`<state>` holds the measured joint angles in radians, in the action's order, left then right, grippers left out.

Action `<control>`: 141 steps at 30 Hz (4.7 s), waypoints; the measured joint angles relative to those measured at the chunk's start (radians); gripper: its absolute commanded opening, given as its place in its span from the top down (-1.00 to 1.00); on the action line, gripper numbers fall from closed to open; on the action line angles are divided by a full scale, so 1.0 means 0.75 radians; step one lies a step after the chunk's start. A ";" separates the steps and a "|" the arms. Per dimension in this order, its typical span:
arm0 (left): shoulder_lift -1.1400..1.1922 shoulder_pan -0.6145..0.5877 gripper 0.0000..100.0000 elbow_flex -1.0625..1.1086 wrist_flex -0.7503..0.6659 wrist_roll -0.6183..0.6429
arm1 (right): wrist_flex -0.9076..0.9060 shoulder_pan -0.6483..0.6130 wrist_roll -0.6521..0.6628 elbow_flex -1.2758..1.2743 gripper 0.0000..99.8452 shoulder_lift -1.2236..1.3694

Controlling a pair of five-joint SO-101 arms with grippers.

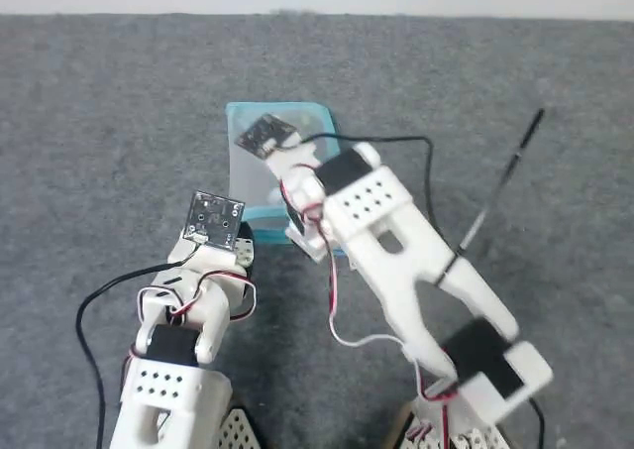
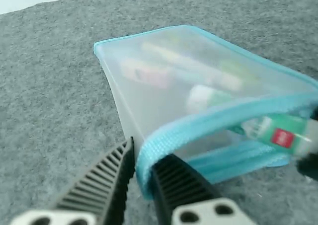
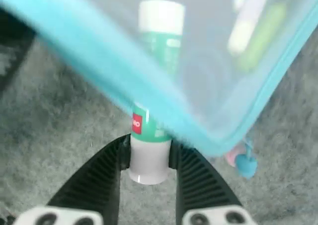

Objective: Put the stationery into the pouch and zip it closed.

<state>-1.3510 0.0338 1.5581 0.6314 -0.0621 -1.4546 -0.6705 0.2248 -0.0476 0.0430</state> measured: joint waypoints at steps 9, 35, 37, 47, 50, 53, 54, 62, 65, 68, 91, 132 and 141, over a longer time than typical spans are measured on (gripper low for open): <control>0.000 0.051 0.98 -0.002 0.000 0.000 | -0.147 0.010 -0.012 0.473 0.98 0.321; 0.000 0.068 0.98 0.010 -0.014 0.000 | -0.086 0.020 -0.020 0.354 0.64 -0.184; 0.000 0.068 0.98 0.012 -0.014 -0.006 | -0.010 0.031 0.014 0.174 0.64 -0.321; 0.000 -0.004 0.98 0.012 -0.014 -0.008 | 0.587 0.331 0.078 -0.917 0.64 -0.777; 0.000 -0.004 0.98 0.012 -0.014 -0.008 | 0.673 0.360 0.108 -0.984 0.64 -0.767; 0.000 -0.004 0.98 0.012 -0.014 -0.008 | 0.761 0.370 0.110 -0.988 0.64 -0.681; 0.000 -0.004 0.98 0.012 -0.014 -0.008 | 0.808 0.370 0.110 -0.988 0.64 -0.644; 0.000 -0.004 0.98 0.012 -0.014 -0.008 | 1.219 0.368 0.041 -0.988 0.64 -0.352; 0.000 -0.004 0.98 0.012 -0.014 -0.010 | 1.291 0.368 0.039 -0.988 0.64 -0.286; 0.000 -0.004 0.98 0.012 -0.014 -0.010 | 1.369 0.368 0.035 -0.988 0.64 -0.237; 0.000 -0.012 0.98 0.012 -0.014 -0.010 | 0.720 0.368 0.031 -0.986 0.99 -0.454; 0.000 -0.012 0.98 0.012 -0.014 -0.010 | 1.178 0.203 0.129 -1.045 0.59 -0.262; 0.000 -0.012 0.98 0.012 -0.014 -0.010 | 1.340 0.297 0.131 -1.045 1.00 -0.196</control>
<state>-1.3510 0.0245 1.5673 0.6206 -0.0698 -0.4496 -0.4480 0.3230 -0.8316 -0.1043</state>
